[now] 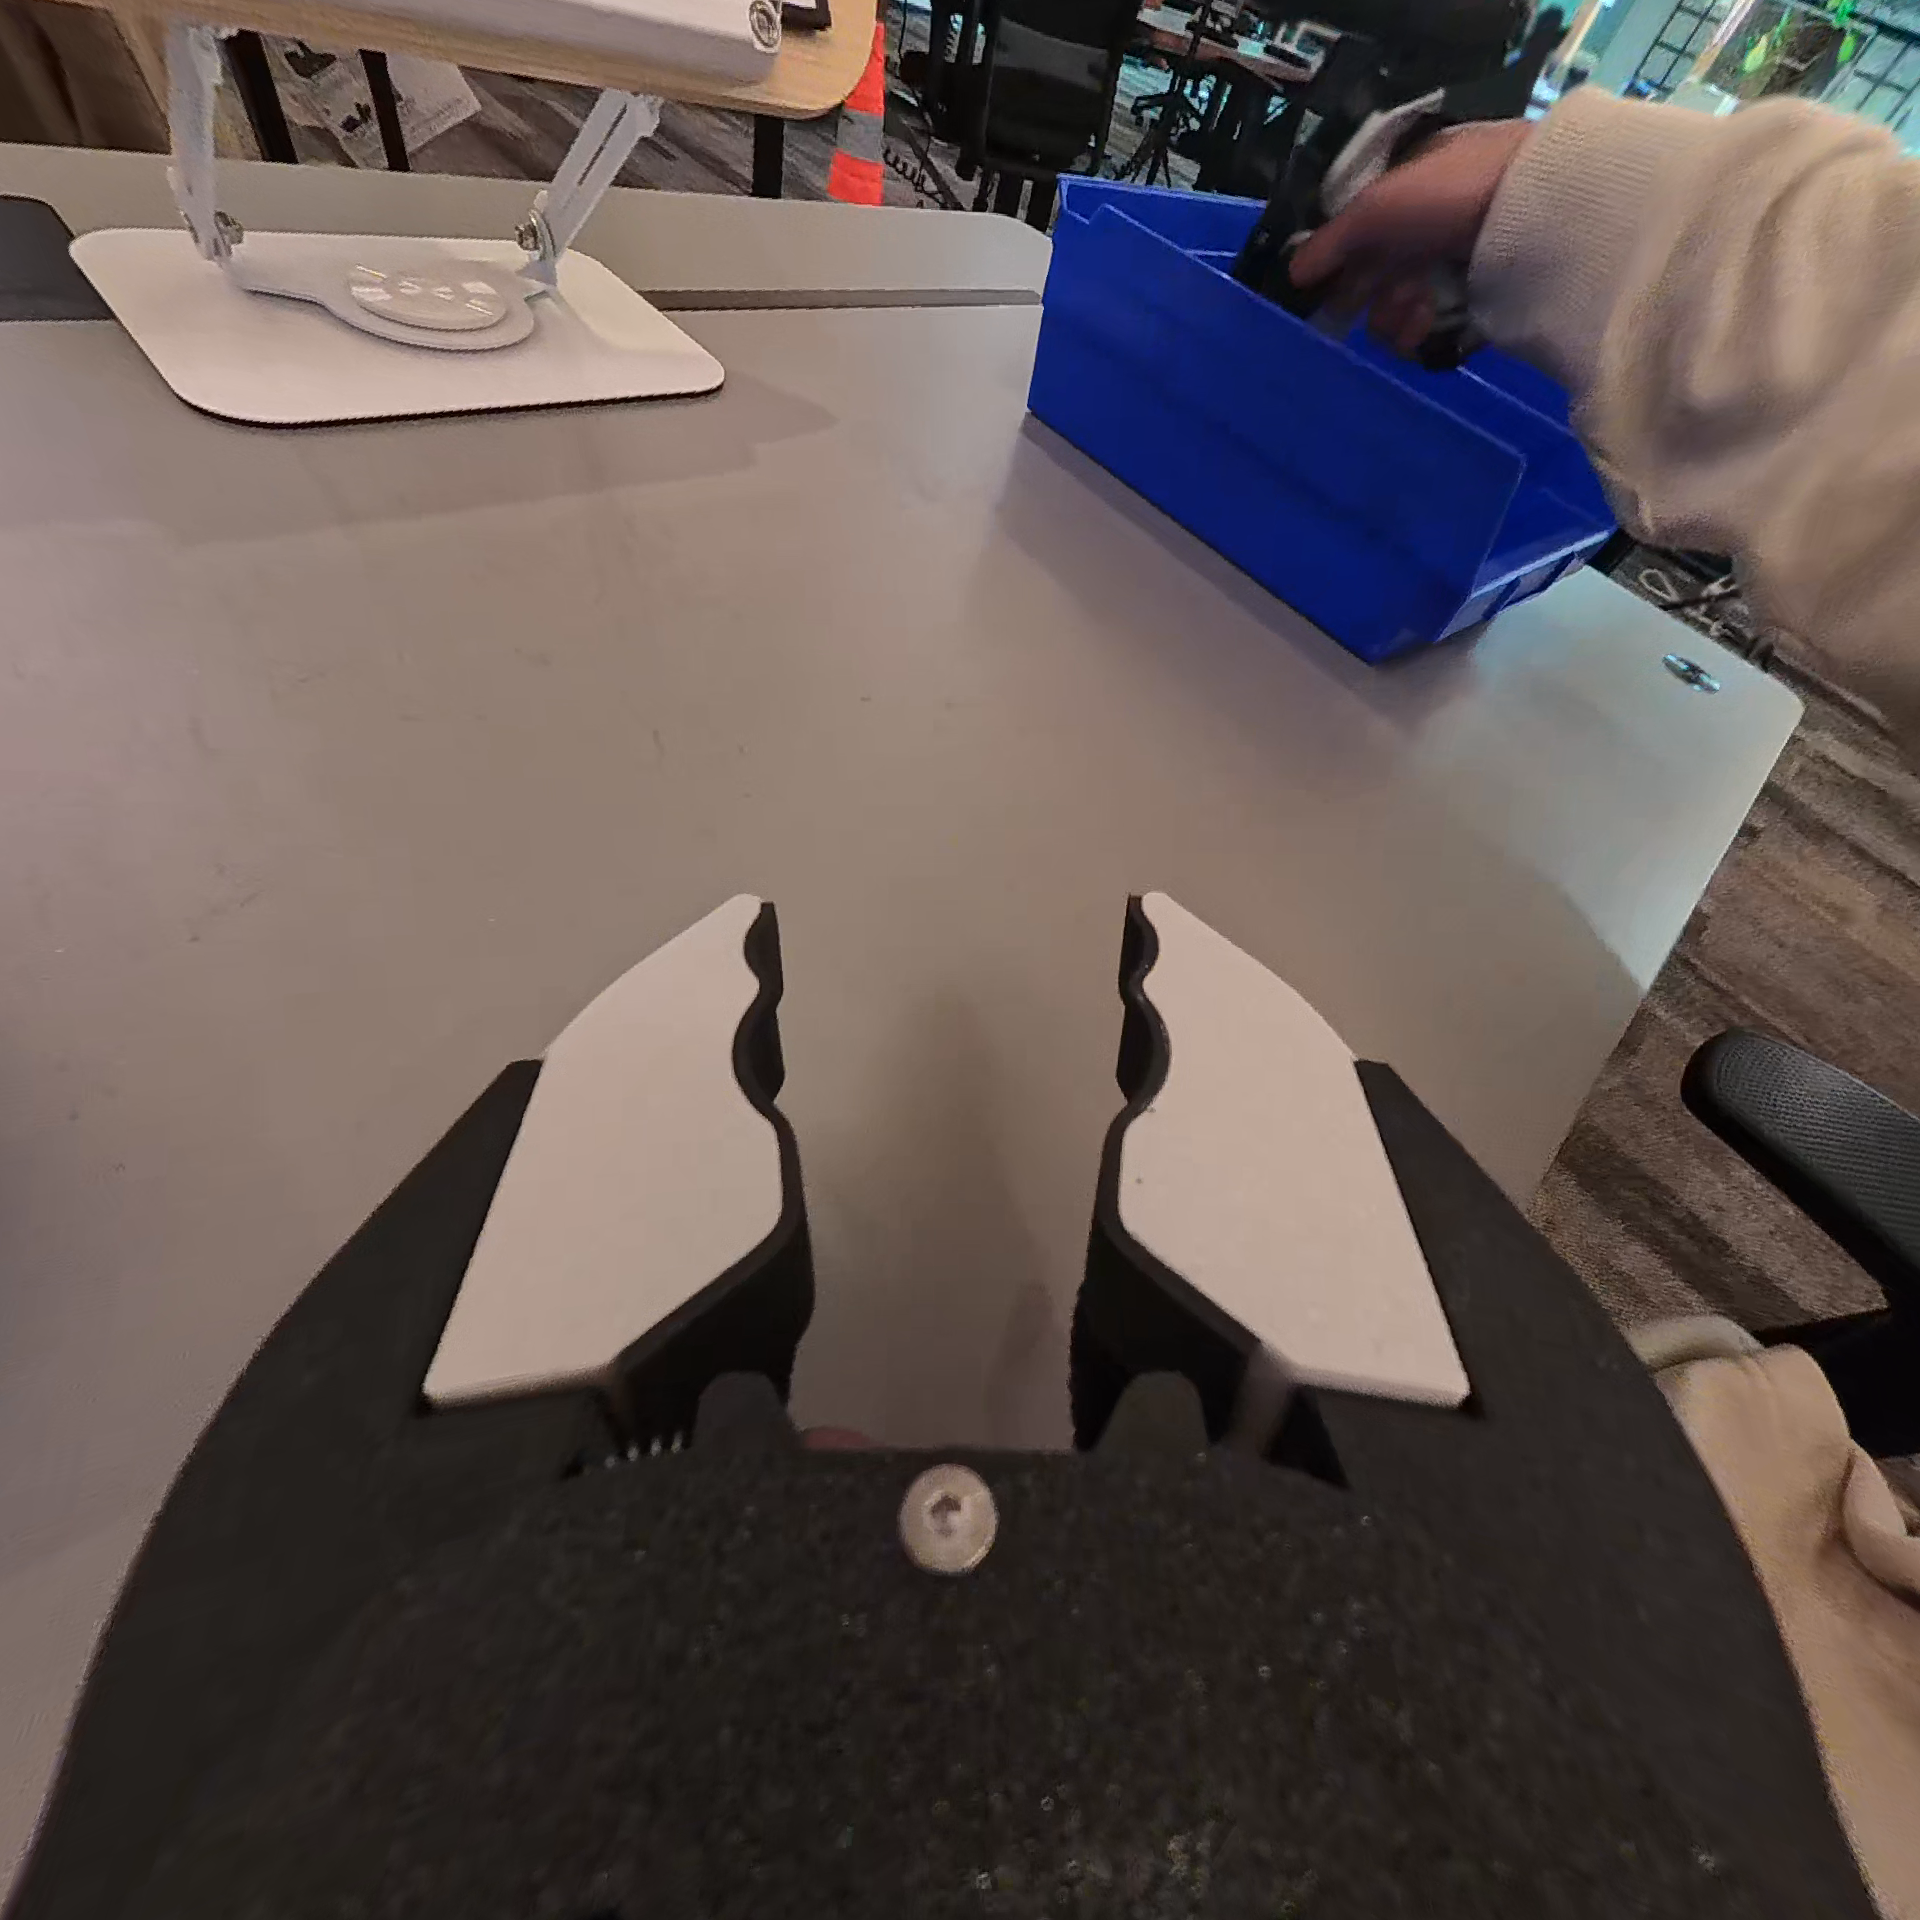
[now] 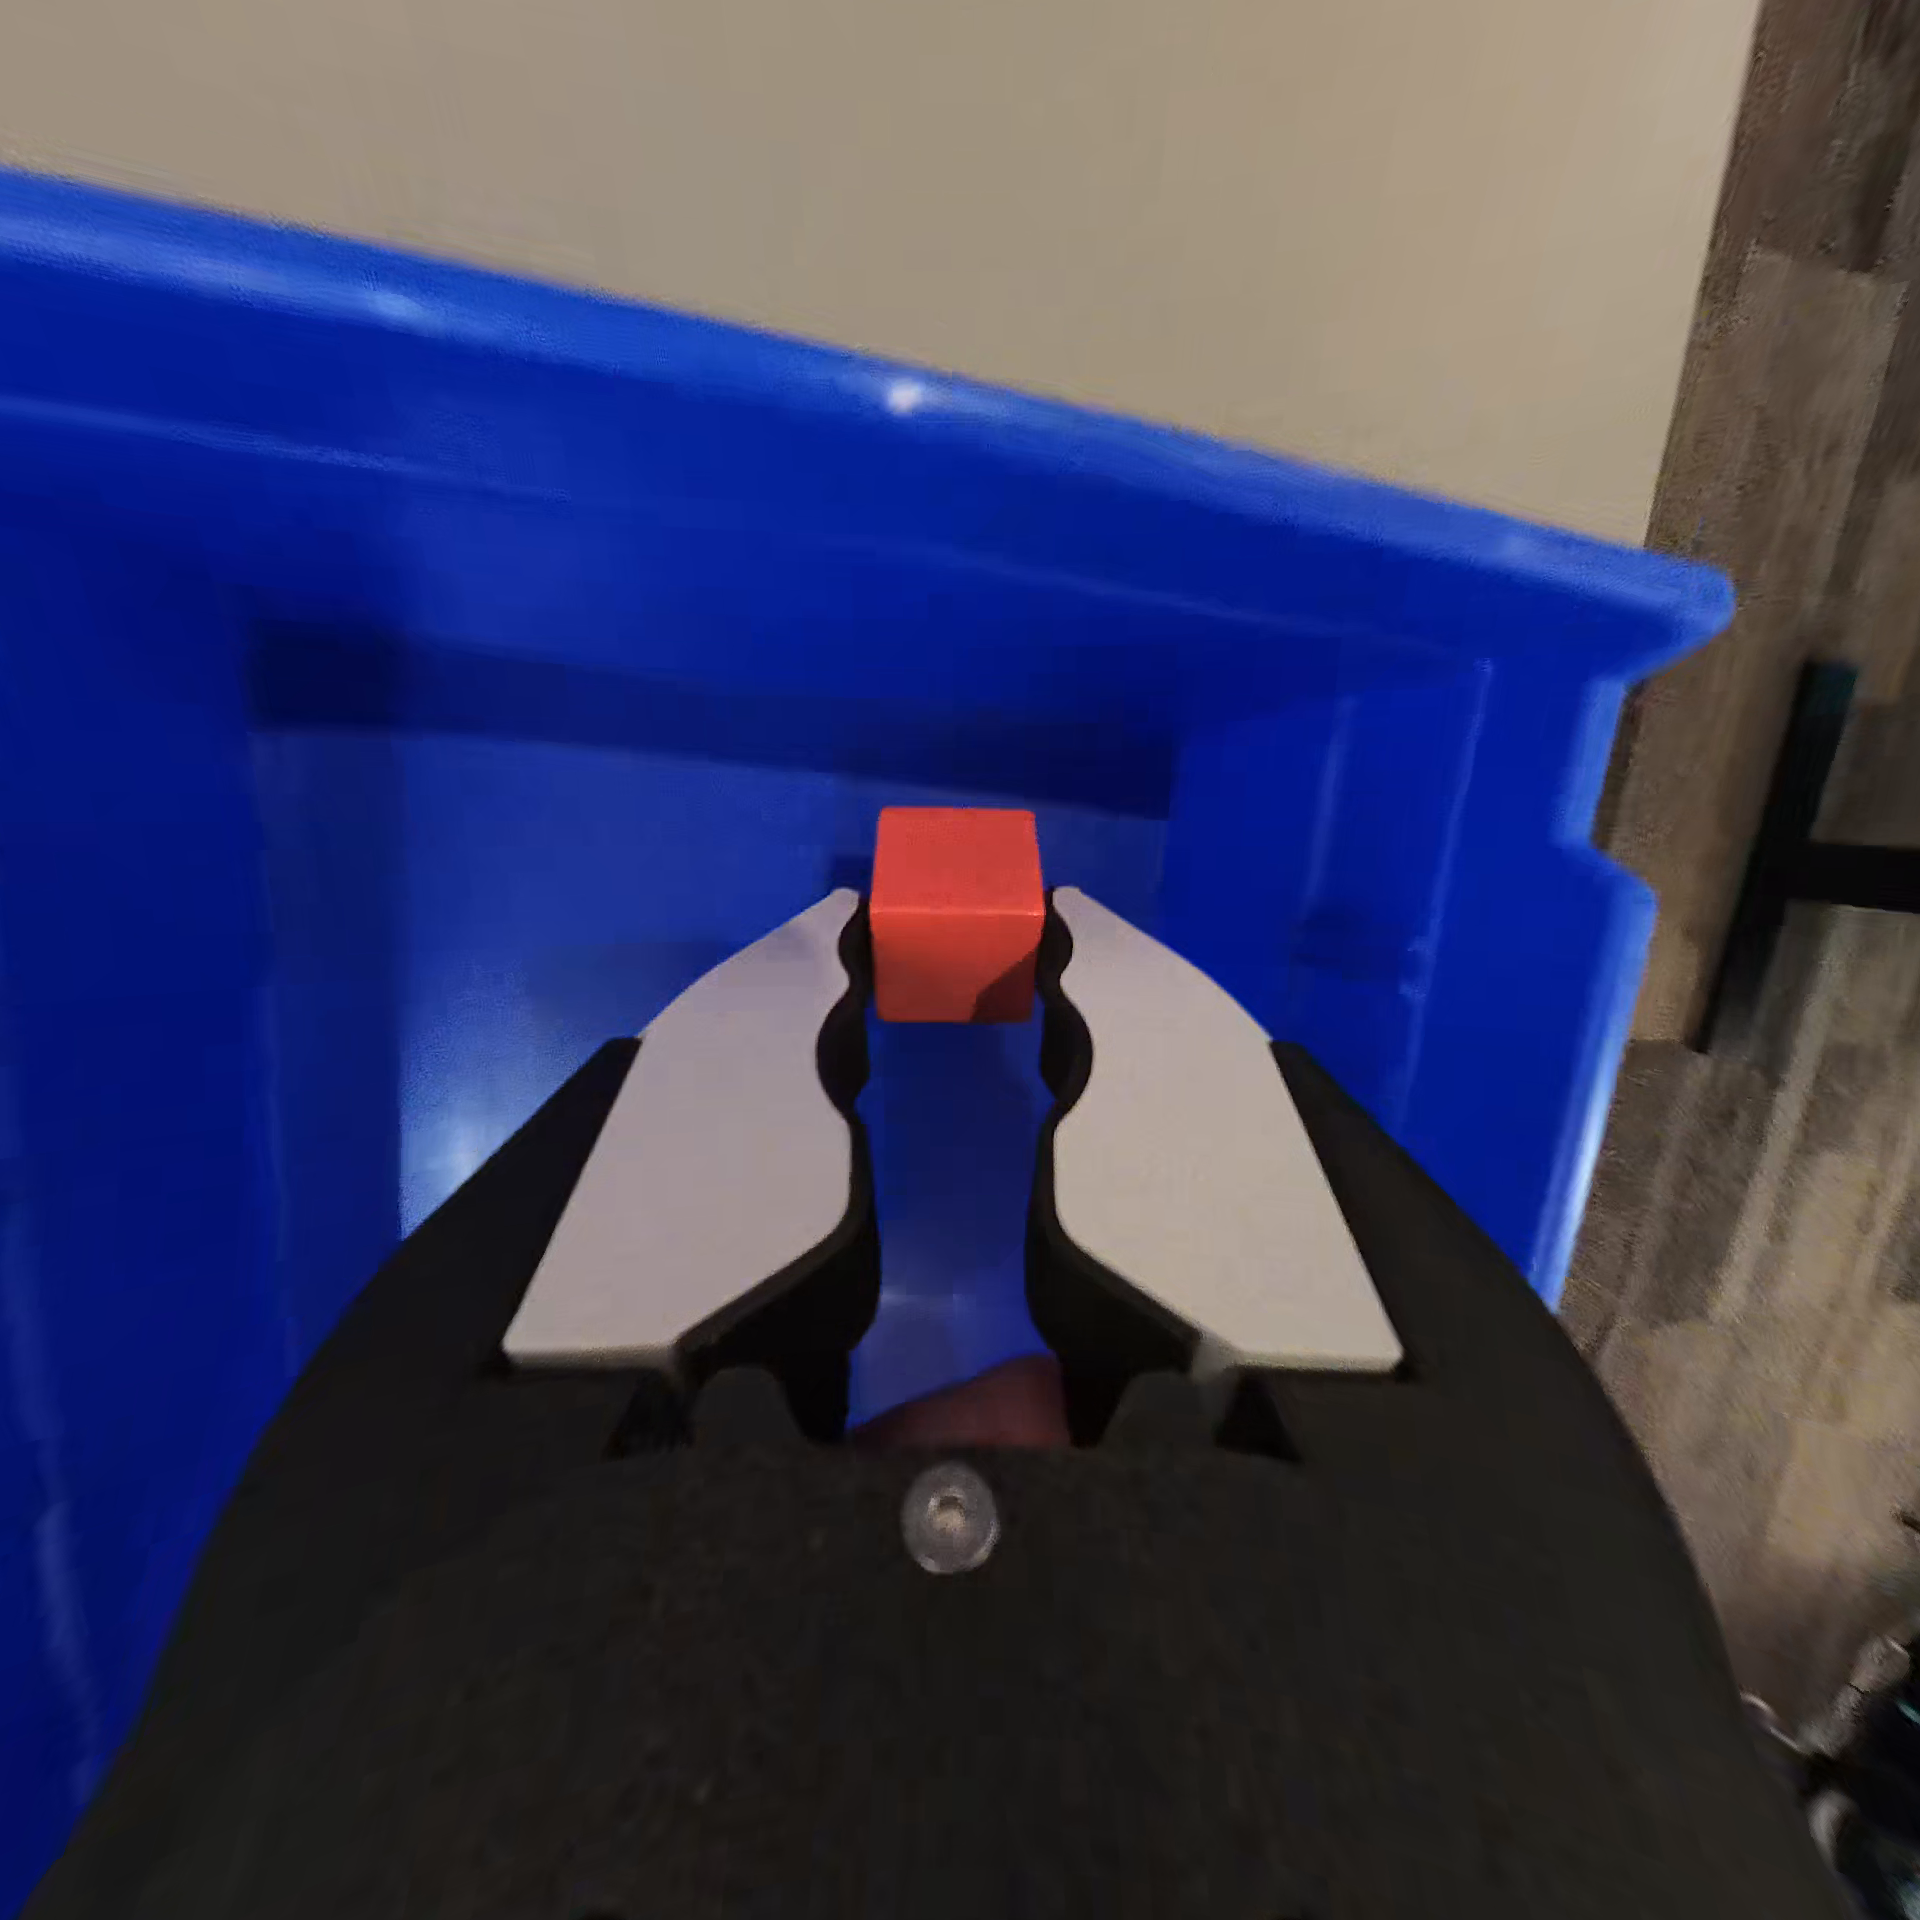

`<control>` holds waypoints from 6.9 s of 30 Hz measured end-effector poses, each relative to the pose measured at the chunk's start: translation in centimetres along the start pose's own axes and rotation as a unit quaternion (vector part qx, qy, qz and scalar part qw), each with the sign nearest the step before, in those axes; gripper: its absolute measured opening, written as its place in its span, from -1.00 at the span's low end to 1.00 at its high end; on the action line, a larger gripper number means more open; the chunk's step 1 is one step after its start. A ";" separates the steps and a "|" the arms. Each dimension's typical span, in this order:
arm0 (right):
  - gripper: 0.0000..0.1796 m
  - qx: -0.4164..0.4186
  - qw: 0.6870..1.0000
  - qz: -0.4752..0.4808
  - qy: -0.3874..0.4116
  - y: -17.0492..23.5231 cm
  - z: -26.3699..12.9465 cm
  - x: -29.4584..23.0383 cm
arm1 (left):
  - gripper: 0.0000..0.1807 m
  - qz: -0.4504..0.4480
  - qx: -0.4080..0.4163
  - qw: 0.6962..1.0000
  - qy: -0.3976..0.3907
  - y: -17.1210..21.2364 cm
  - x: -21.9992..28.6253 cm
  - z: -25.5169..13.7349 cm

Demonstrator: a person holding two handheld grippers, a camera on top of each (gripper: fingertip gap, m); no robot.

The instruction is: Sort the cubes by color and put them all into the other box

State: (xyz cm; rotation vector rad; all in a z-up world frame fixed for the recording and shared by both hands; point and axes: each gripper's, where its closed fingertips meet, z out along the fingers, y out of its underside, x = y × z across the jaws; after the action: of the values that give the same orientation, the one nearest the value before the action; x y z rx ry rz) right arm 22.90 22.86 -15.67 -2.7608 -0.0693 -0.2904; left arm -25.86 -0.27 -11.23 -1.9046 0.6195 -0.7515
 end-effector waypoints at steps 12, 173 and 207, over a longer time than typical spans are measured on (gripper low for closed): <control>-0.67 0.000 0.997 0.020 0.068 0.4 3.3 1.3 | -0.30 -0.010 -0.012 1.000 0.014 1.0 0.3 -0.9; -0.75 -0.230 0.938 -0.256 -0.048 19.2 -4.5 0.4 | -0.45 0.117 -0.031 0.986 -0.115 2.0 -0.9 -1.4; -0.66 0.500 0.796 -0.111 -0.321 19.3 -21.2 -32.3 | -0.53 0.027 -0.003 0.971 -0.239 -4.3 -9.3 -11.4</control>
State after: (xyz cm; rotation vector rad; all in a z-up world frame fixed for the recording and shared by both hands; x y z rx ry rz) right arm -11.08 -3.11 -9.79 -1.6553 -0.5470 0.5172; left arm -40.00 1.17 -5.55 -1.9686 0.3670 -0.2353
